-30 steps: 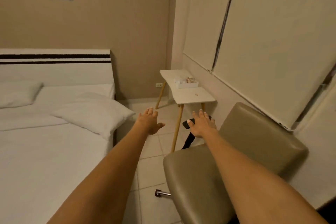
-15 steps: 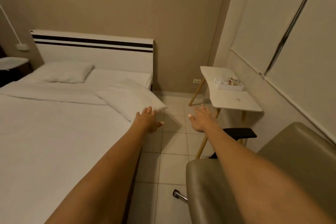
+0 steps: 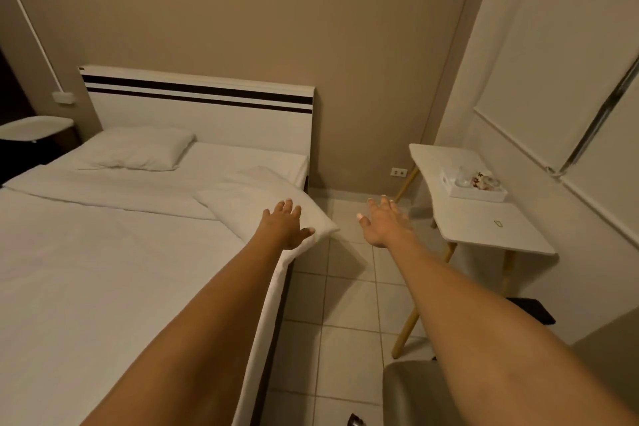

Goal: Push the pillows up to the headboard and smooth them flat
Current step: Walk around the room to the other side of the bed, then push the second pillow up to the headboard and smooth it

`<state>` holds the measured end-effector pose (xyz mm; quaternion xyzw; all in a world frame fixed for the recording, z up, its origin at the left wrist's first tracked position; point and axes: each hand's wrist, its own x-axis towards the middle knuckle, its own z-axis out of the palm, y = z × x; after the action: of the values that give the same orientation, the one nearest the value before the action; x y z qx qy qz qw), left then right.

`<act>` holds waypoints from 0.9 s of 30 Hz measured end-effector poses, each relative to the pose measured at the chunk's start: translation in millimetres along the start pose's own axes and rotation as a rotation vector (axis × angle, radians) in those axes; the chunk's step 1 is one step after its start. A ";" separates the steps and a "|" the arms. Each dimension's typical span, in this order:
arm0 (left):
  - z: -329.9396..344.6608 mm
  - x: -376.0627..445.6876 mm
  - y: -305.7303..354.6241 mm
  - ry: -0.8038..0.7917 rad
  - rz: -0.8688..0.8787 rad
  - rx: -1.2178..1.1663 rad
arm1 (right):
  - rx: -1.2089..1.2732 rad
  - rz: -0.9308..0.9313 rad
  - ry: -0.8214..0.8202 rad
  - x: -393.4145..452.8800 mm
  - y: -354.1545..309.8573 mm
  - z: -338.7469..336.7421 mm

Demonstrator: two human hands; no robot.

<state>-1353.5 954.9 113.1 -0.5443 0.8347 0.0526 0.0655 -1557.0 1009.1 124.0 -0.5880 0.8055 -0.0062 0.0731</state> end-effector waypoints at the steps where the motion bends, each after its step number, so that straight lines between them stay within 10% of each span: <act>1: -3.8 13.0 -6.8 -0.011 -0.006 -0.001 | 0.000 -0.003 -0.005 14.5 -6.4 -3.5; 27: -37.3 326.4 -135.5 -0.086 -0.299 -0.059 | -0.042 -0.193 -0.108 393.7 -76.5 -2.8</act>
<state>-1361.6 600.2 93.2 -0.6614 0.7389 0.0900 0.0920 -1602.1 612.0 90.6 -0.6639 0.7399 0.0354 0.1031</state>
